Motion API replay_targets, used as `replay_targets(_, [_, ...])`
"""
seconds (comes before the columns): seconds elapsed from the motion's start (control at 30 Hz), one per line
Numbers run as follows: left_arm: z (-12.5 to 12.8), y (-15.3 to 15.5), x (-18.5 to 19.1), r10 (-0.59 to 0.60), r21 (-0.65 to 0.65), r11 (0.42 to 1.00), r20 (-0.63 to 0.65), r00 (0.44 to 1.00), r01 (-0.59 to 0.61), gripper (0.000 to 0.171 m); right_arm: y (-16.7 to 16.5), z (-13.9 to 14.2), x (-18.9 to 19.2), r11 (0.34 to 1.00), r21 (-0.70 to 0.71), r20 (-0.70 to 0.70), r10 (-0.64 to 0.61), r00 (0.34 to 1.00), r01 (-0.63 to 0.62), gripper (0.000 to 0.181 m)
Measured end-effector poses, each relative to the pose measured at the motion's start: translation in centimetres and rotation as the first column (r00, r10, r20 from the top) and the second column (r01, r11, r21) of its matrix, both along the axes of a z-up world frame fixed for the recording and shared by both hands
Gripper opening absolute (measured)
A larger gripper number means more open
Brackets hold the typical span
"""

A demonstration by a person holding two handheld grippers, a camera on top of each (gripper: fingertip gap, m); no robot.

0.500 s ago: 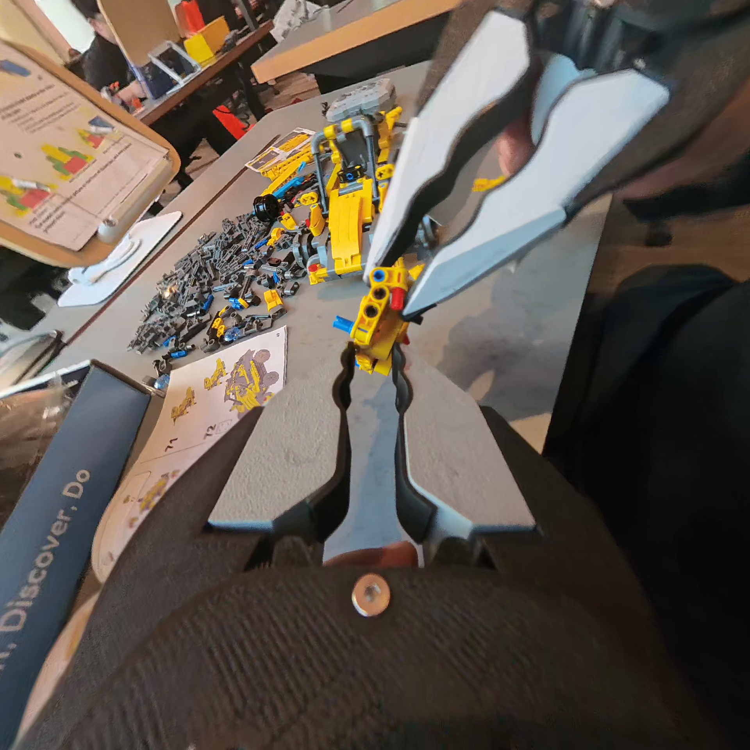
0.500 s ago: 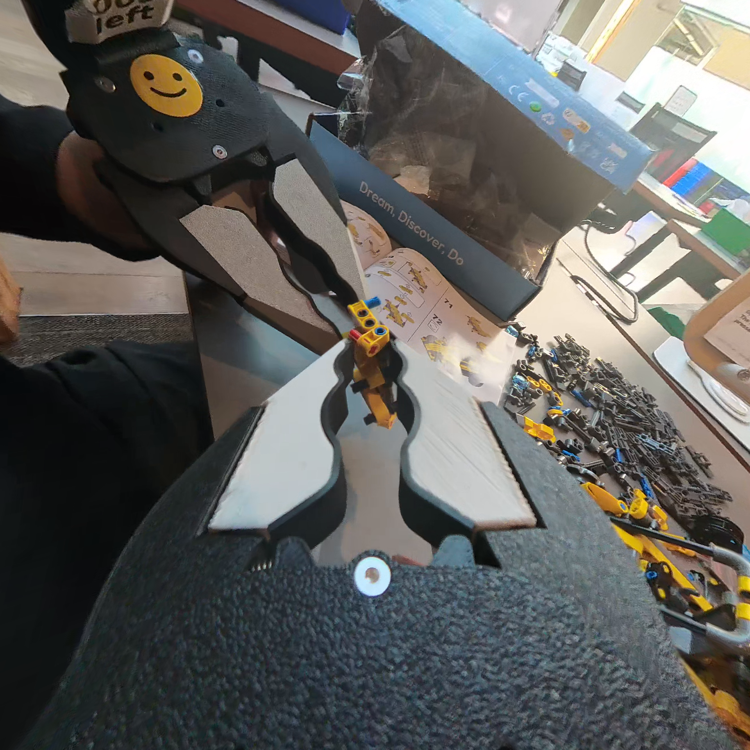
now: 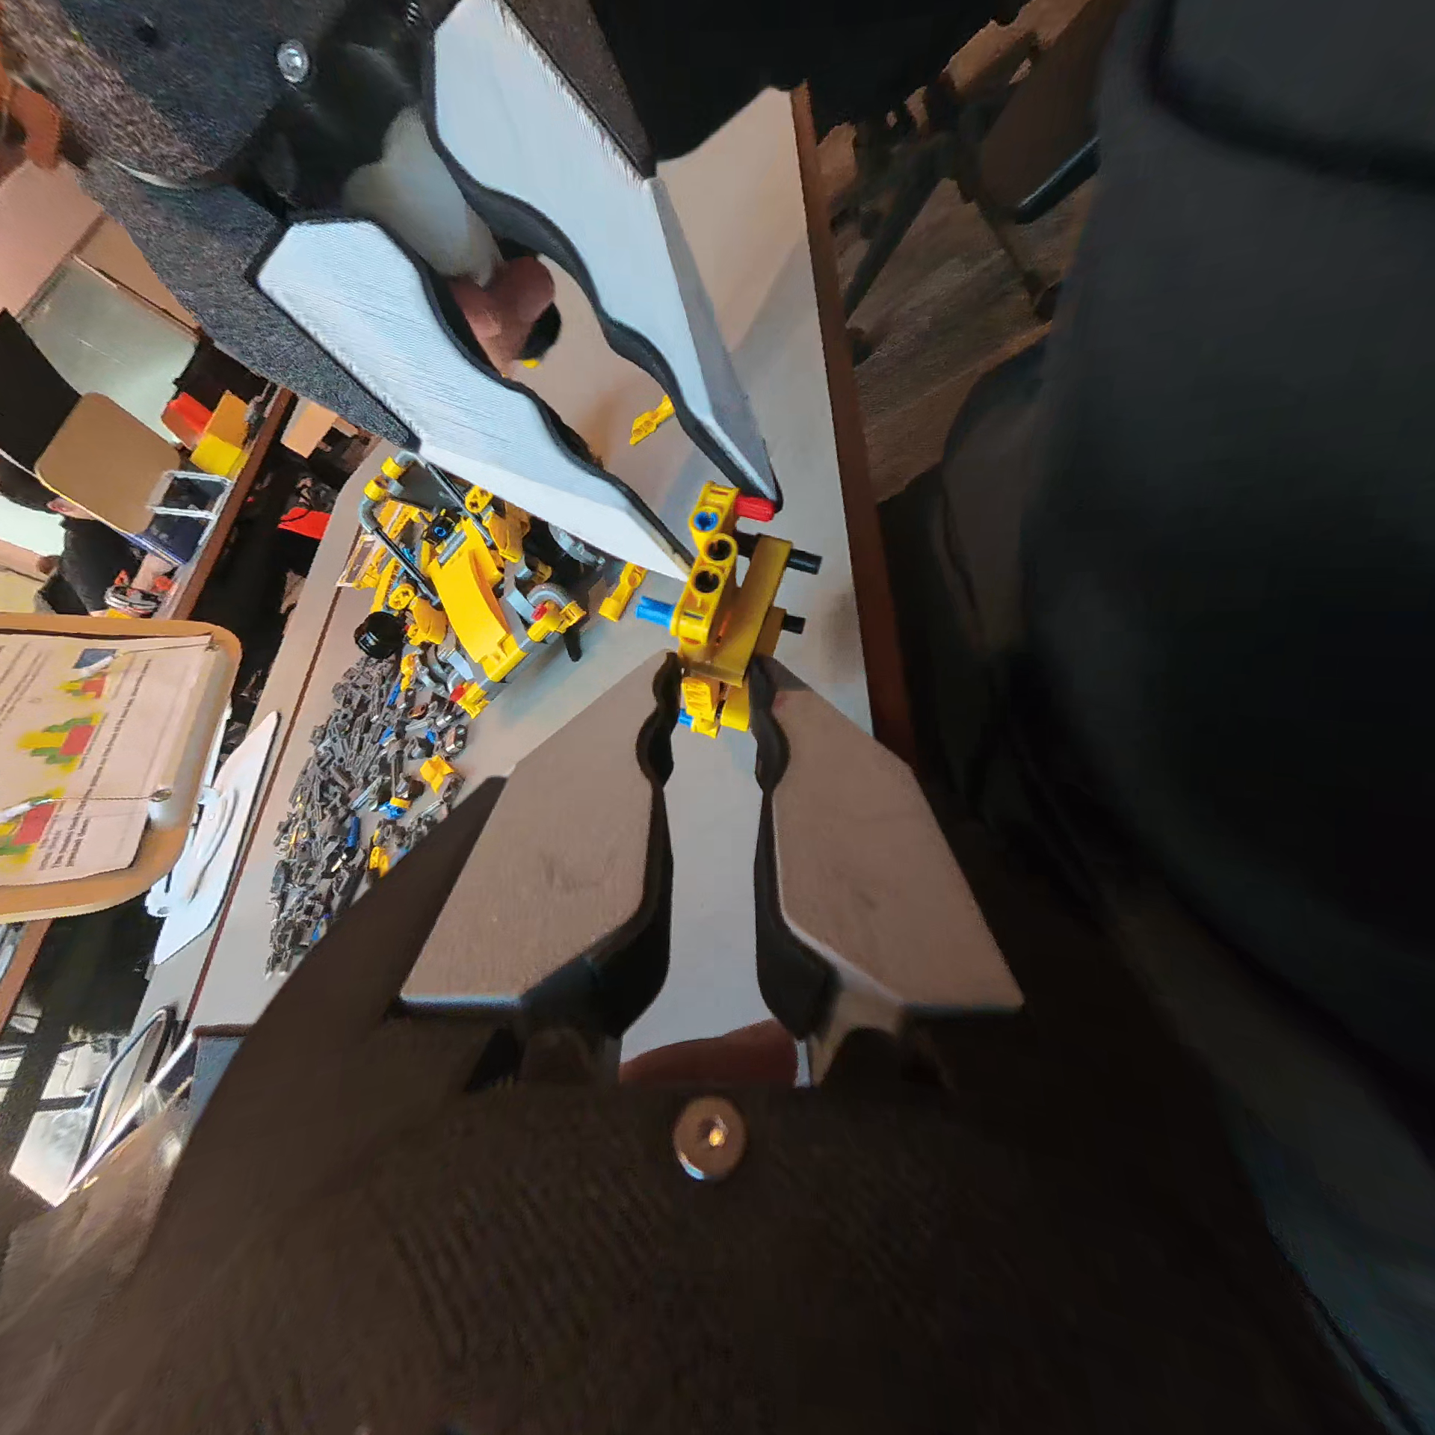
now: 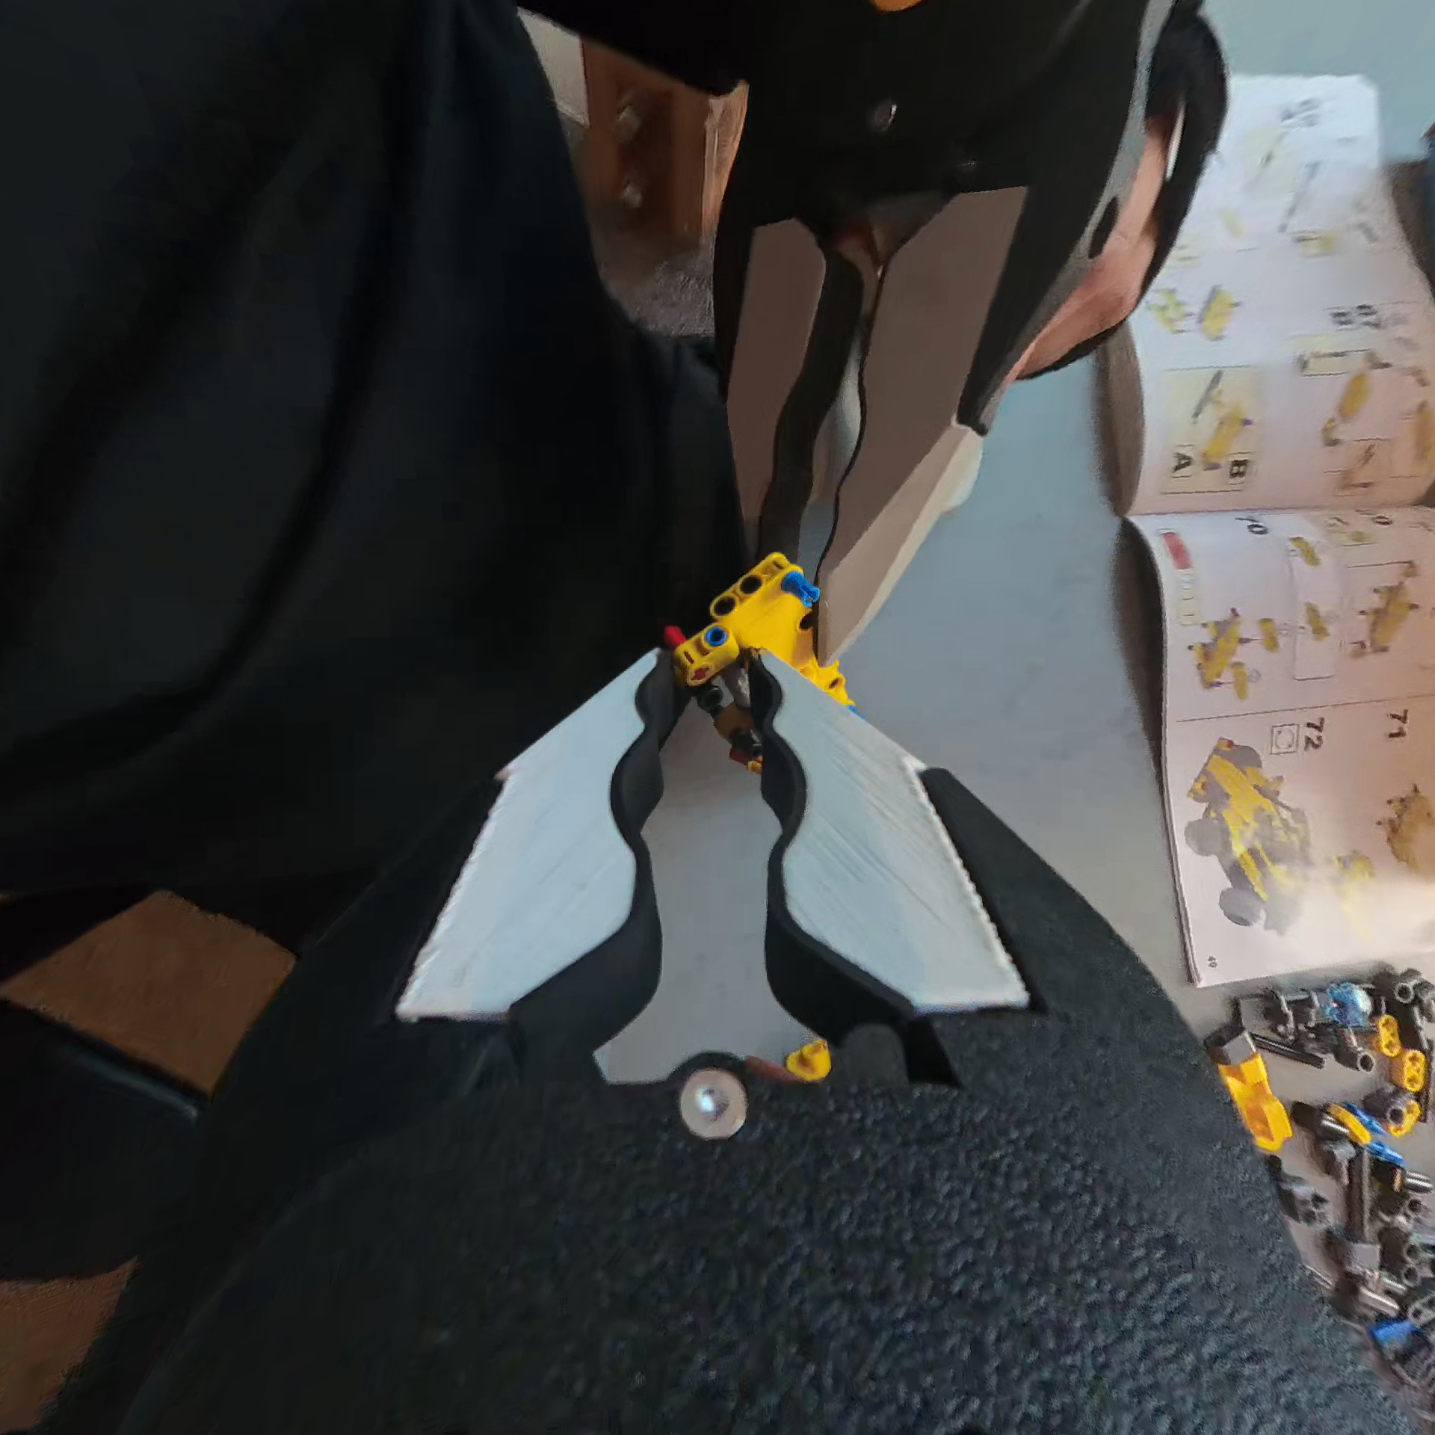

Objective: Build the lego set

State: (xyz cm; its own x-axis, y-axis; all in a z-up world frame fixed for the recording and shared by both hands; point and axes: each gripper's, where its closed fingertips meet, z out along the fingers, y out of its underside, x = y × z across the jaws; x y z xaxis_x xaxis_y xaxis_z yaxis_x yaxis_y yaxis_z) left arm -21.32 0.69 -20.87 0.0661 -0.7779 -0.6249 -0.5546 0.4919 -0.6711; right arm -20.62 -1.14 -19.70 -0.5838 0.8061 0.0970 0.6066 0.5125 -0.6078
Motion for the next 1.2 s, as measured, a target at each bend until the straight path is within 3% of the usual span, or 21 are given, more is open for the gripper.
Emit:
replay_targets(0.23, [-0.9,-1.1,-0.1,-0.046,-0.098,0.994,-0.001,0.999,0.045,0.014,0.2,-0.2,0.2,0.998,0.057,-0.002,-0.018,1.0,0.018,0.019])
replay_targets(0.43, [-1.2,-1.1,0.5,-0.035,-0.123,0.992,0.005,0.999,0.035,0.014,1.6,-0.1,-0.4,0.989,0.024,-0.054,-0.142,0.988,0.143,0.009])
replay_targets(0.6, [-0.6,-0.1,0.0,0.019,-0.151,0.988,0.06,0.998,-0.01,0.014,3.8,0.8,0.4,0.943,-0.054,-0.154,-0.332,0.931,0.327,0.013])
replay_targets(0.83, [2.0,1.6,-0.7,0.058,-0.111,0.993,0.23,0.971,-0.033,0.014,3.3,1.9,2.7,0.878,-0.211,-0.245,-0.472,0.846,0.429,0.025])
replay_targets(1.03, [3.3,1.7,-0.7,0.069,-0.106,0.994,0.307,0.949,-0.039,0.014,2.4,4.5,1.4,0.869,-0.278,-0.391,-0.491,0.778,0.409,0.033])
replay_targets(1.2, [3.9,1.6,-0.3,0.078,-0.116,0.992,0.349,0.934,-0.039,0.014,1.9,5.6,-0.5,0.881,-0.213,-0.48,-0.471,0.74,0.422,0.043])
